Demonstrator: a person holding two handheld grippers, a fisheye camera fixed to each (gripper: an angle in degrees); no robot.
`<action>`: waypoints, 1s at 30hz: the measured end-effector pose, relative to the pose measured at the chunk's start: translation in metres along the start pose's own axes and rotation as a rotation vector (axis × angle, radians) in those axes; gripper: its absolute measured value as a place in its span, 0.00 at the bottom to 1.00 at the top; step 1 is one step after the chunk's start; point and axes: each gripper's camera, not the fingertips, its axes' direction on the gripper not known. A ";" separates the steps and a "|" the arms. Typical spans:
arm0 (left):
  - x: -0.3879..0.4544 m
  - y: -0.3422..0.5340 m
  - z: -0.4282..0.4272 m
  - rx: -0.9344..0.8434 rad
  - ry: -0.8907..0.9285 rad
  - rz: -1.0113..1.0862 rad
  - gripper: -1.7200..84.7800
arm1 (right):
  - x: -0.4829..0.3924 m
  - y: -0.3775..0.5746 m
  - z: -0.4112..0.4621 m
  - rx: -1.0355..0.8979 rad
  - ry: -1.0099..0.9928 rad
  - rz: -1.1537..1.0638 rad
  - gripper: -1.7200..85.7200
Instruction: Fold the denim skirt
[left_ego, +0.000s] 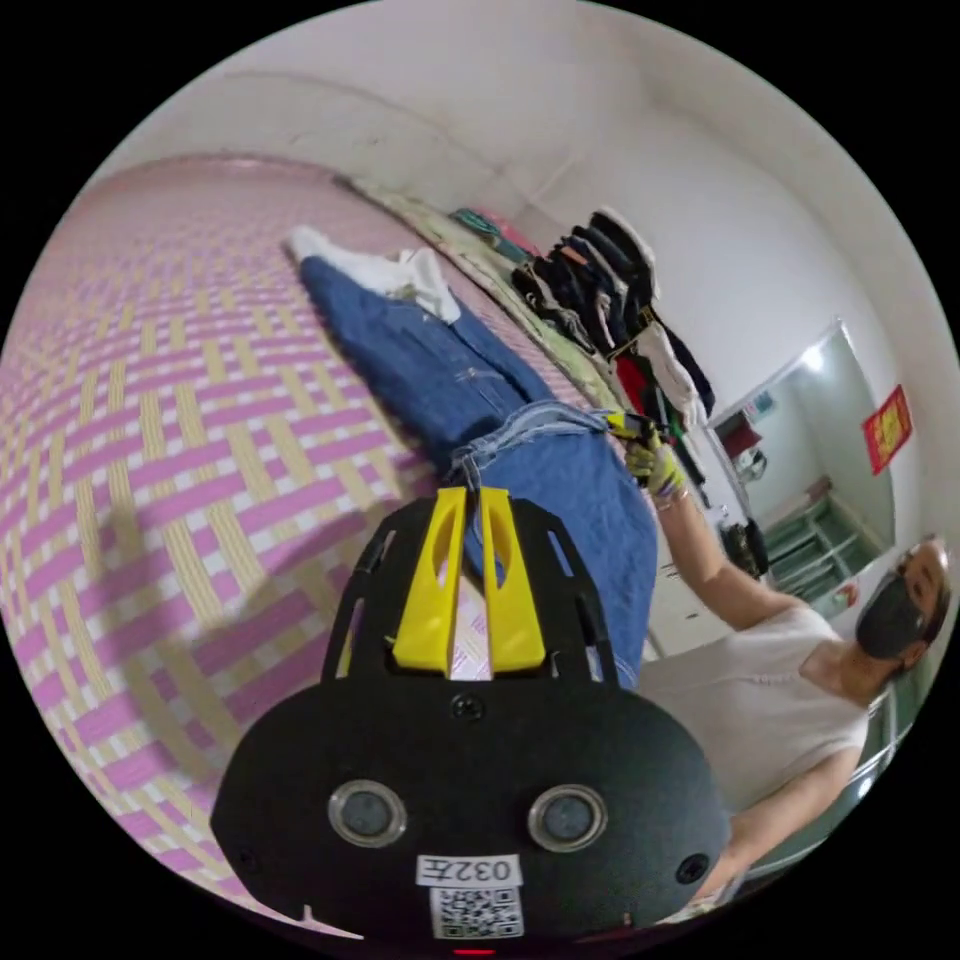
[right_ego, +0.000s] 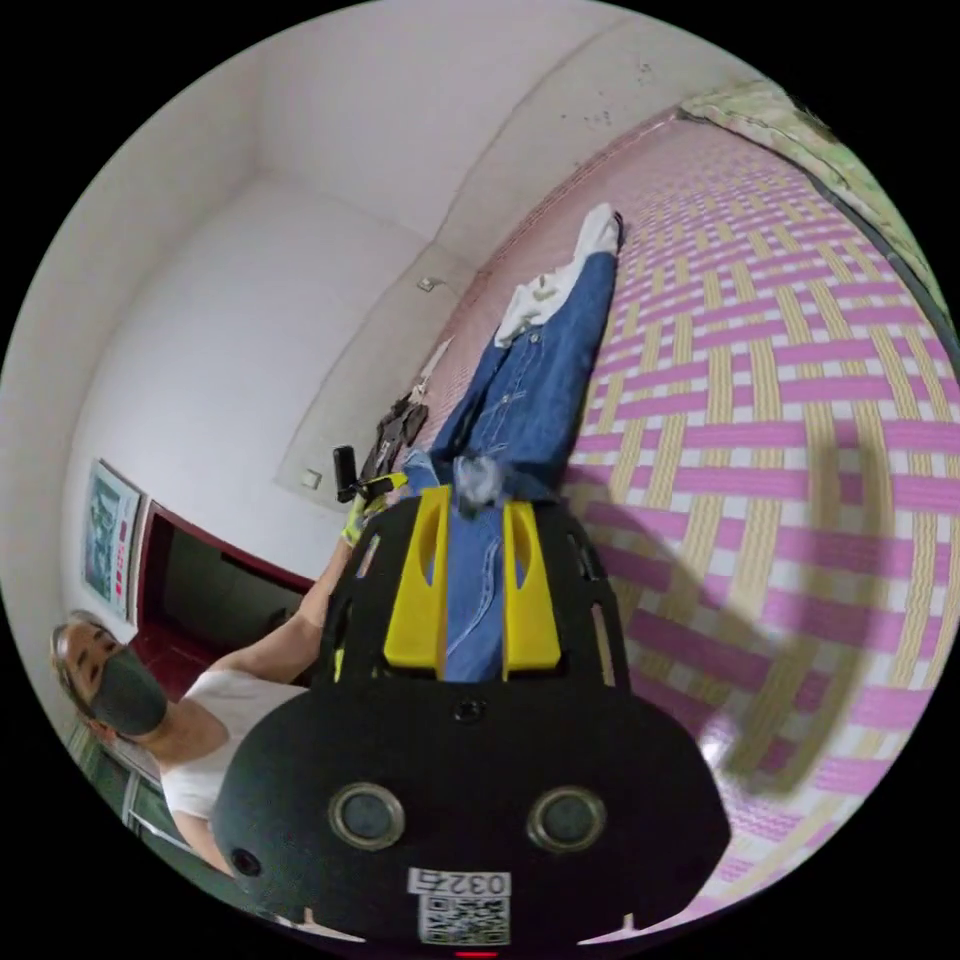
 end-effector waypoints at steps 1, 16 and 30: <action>-0.003 0.007 -0.014 0.057 0.076 -0.028 0.06 | -0.010 0.011 -0.012 0.041 0.001 -0.007 0.13; 0.099 0.088 -0.045 0.020 0.207 -0.072 0.10 | -0.075 0.126 -0.009 -0.063 0.134 -0.092 0.12; 0.144 0.075 -0.108 0.075 0.349 0.048 0.01 | -0.144 0.164 -0.040 0.001 0.041 -0.349 0.01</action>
